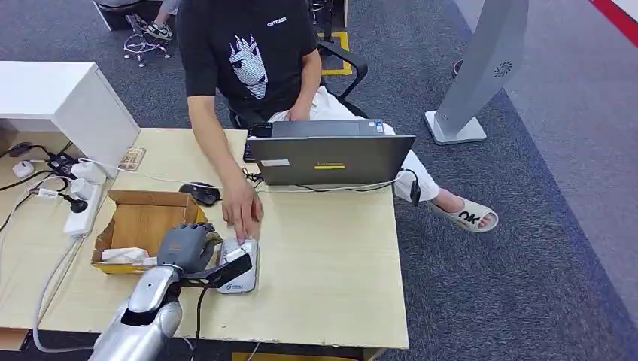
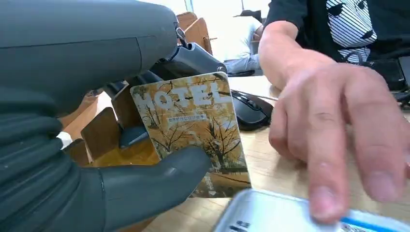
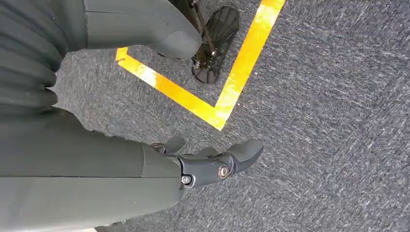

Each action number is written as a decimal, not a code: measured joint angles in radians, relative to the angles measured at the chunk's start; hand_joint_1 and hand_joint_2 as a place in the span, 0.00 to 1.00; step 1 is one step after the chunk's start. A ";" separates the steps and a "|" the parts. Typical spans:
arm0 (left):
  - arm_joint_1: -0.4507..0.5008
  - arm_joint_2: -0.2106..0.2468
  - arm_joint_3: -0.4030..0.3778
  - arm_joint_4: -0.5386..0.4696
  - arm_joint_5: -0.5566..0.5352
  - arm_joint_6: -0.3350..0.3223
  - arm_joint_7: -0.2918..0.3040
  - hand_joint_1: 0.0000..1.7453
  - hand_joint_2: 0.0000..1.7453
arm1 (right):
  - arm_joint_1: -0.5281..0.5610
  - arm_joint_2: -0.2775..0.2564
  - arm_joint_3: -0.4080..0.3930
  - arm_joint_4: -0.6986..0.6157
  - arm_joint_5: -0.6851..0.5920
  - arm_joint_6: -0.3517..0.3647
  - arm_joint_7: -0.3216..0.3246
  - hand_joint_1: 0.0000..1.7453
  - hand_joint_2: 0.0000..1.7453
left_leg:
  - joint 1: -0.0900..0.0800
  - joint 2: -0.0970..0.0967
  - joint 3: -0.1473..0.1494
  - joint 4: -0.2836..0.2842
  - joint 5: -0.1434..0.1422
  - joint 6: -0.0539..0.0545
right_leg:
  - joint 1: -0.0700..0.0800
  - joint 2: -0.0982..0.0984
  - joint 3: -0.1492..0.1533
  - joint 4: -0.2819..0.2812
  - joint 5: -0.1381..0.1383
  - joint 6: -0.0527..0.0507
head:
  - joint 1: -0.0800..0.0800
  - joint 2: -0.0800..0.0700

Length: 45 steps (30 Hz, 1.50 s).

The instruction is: Pass the card to the sensor for recognition and then transmit it.

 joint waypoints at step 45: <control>0.000 0.005 0.001 0.005 0.000 0.000 0.000 1.00 1.00 | 0.000 0.000 0.000 -0.001 0.000 0.000 0.000 0.00 1.00 | 0.000 0.000 0.000 0.000 0.000 0.000 | 0.000 0.000 0.000 0.000 0.000 0.000 | 0.000 0.000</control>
